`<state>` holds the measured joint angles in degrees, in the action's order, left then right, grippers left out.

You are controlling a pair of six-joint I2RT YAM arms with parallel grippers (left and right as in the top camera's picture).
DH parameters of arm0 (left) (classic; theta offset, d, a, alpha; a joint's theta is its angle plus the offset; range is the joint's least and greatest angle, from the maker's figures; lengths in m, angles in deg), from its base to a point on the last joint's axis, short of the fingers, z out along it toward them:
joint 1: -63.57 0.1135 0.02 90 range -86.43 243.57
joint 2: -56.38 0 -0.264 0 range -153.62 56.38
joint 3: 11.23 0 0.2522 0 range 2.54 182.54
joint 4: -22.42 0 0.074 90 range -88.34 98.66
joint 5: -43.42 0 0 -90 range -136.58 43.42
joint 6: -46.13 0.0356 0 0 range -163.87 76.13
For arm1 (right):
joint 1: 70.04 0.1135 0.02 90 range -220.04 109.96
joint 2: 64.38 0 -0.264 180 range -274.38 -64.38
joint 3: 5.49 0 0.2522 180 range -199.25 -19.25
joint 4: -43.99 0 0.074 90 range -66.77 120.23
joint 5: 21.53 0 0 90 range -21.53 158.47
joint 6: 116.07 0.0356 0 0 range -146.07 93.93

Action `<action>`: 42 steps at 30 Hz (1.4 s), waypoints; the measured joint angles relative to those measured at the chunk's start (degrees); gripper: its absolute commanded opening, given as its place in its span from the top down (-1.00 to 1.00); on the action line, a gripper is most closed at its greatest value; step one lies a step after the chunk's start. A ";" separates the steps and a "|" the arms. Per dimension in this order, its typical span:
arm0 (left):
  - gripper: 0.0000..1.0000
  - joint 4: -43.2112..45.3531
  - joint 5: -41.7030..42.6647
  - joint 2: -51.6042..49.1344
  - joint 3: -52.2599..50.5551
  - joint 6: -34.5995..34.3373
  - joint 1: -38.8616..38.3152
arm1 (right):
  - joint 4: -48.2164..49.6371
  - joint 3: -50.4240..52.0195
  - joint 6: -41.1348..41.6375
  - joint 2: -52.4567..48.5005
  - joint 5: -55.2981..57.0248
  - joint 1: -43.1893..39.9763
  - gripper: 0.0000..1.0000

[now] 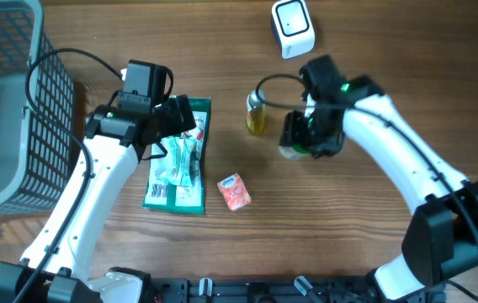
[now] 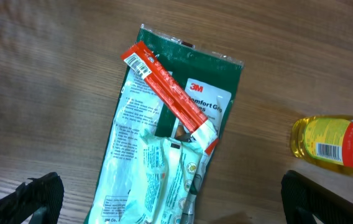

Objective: Scan the item barcode
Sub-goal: 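Tilt the held jar and raise it toward the scanner, right gripper, then hold the jar label in front of the white scanner, right gripper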

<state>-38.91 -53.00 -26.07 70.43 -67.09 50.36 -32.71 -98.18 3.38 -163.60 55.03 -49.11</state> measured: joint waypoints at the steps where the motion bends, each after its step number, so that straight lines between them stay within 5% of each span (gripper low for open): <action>1: -1.00 0.15 0.00 0.00 0.00 0.00 0.00 | -2.95 -3.52 -2.71 0.00 0.24 -1.33 0.92; 5: -1.00 0.15 0.02 -0.02 0.00 0.00 0.00 | -12.09 -22.14 -10.51 0.48 1.09 -6.08 0.92; 8: -1.00 0.04 0.02 -0.02 0.00 0.00 0.00 | -7.74 -27.63 -12.94 0.57 4.48 -6.25 0.92; 24: -1.00 0.04 0.00 -0.04 0.00 0.00 0.00 | 55.01 -23.61 -24.63 -25.64 15.21 -6.25 0.91; 32: -1.00 0.02 0.00 -0.04 0.00 0.00 0.00 | 71.30 -23.56 -20.26 -34.25 15.43 -6.80 0.91; 42: -1.00 0.00 0.02 -0.04 0.00 0.00 0.00 | 74.99 -23.58 -16.63 -37.64 13.14 -7.65 0.92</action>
<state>-38.91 -52.97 -26.12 70.43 -67.09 50.36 42.28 -121.77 -13.25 -201.24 68.17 -56.76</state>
